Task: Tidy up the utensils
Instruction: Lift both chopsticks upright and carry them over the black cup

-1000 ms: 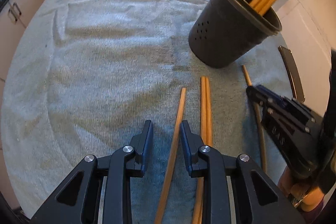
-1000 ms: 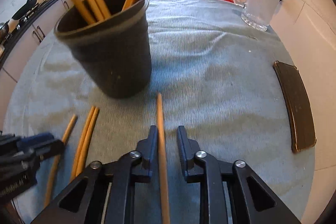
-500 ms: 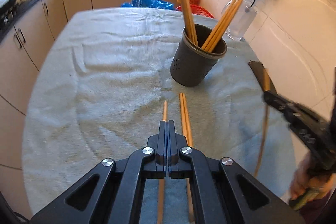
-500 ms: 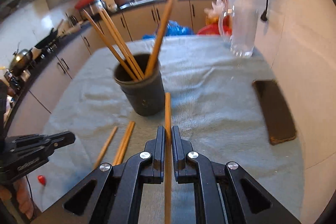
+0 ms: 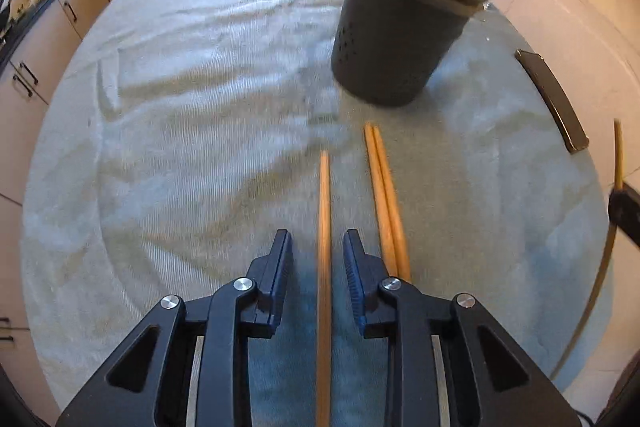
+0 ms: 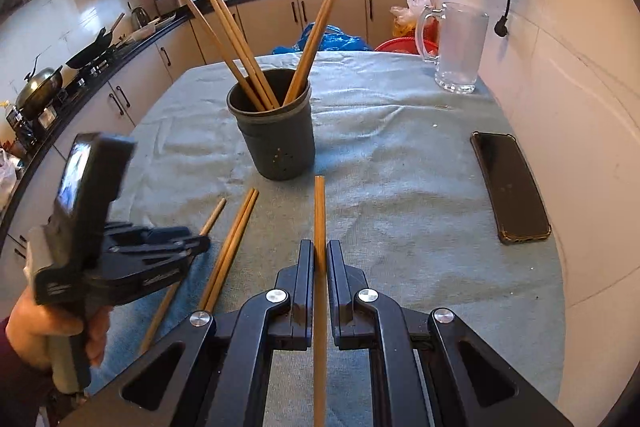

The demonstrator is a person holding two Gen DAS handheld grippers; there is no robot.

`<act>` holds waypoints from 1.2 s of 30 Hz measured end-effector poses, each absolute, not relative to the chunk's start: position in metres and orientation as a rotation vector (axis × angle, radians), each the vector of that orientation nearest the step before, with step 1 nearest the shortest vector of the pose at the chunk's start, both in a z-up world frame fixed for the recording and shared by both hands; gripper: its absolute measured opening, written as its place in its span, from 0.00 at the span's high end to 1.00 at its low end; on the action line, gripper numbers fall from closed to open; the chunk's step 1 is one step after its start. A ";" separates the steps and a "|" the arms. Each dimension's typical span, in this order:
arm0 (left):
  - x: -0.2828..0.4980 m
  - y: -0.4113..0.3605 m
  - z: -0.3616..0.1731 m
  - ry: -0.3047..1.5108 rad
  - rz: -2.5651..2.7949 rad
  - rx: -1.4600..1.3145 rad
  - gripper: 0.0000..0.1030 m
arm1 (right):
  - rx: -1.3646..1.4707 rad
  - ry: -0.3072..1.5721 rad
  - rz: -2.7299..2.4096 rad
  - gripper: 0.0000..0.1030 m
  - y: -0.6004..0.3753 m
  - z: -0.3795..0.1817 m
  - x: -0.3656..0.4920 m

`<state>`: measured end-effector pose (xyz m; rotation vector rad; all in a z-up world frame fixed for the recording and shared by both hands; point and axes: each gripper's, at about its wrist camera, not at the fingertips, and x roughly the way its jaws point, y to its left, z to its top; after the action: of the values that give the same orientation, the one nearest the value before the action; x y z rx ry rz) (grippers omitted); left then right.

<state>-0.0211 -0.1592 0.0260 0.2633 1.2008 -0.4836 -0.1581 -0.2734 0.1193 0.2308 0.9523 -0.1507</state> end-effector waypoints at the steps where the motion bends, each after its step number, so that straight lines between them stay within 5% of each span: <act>1: -0.019 -0.163 0.026 1.206 -0.486 0.270 0.74 | 0.232 0.954 -0.144 0.93 -0.274 0.119 -0.157; 3: -0.017 -0.168 0.025 1.202 -0.493 0.289 0.76 | 0.234 0.956 -0.134 0.93 -0.273 0.117 -0.156; 5: -0.018 -0.168 0.025 1.187 -0.488 0.294 0.94 | 0.244 0.955 -0.126 0.93 -0.275 0.116 -0.154; 6: -0.018 -0.166 0.026 1.188 -0.490 0.283 0.95 | 0.249 0.954 -0.125 0.93 -0.275 0.115 -0.154; 36: -0.163 -0.057 0.201 0.696 -0.585 -0.003 0.95 | 0.232 0.677 -0.087 0.93 -0.240 0.211 -0.230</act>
<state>-0.1631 -0.0566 0.2013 -0.0034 0.6956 -0.5849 -0.2301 -0.2400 0.2108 0.2317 0.6768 -0.0872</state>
